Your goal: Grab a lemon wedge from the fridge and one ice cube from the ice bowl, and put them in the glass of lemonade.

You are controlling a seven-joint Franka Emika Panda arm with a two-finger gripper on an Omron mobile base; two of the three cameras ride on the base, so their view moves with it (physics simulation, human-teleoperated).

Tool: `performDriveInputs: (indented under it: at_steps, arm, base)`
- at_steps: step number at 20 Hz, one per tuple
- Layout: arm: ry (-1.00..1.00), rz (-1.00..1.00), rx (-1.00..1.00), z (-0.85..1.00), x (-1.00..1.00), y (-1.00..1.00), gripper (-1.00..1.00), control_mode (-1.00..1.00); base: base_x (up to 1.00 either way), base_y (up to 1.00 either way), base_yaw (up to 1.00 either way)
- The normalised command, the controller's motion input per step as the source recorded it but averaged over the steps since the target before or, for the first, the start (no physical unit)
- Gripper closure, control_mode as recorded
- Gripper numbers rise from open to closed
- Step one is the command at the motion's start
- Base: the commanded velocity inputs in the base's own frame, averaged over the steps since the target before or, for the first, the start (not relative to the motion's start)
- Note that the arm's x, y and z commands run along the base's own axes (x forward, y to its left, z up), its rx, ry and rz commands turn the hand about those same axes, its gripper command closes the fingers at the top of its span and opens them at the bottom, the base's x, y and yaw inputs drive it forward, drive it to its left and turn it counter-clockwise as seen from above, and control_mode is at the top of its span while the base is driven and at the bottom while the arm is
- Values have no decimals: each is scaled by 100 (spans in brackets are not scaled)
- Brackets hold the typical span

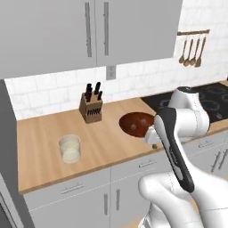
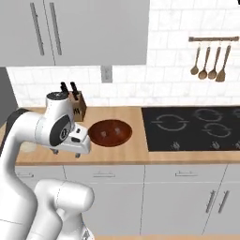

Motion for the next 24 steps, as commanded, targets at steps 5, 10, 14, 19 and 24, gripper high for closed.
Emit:
performDriveInputs:
  at_steps: [5, 10, 14, 19, 24]
  arm:
    - [0, 0, 0, 0, 0, 0, -100, 100]
    - [0, 0, 0, 0, 0, 0, -100, 100]
    - [0, 0, 0, 0, 0, 0, -100, 100]
    - [4, 10, 0, -22, 18, 10, -100, -100]
    - [1, 5, 0, -21, 60, -40, -100, -100]
  base:
    - [60, 1, 16]
    - [25, 30, 20]
    - [15, 40, 22]
    - [13, 27, 17]
    - [0, 0, 0]
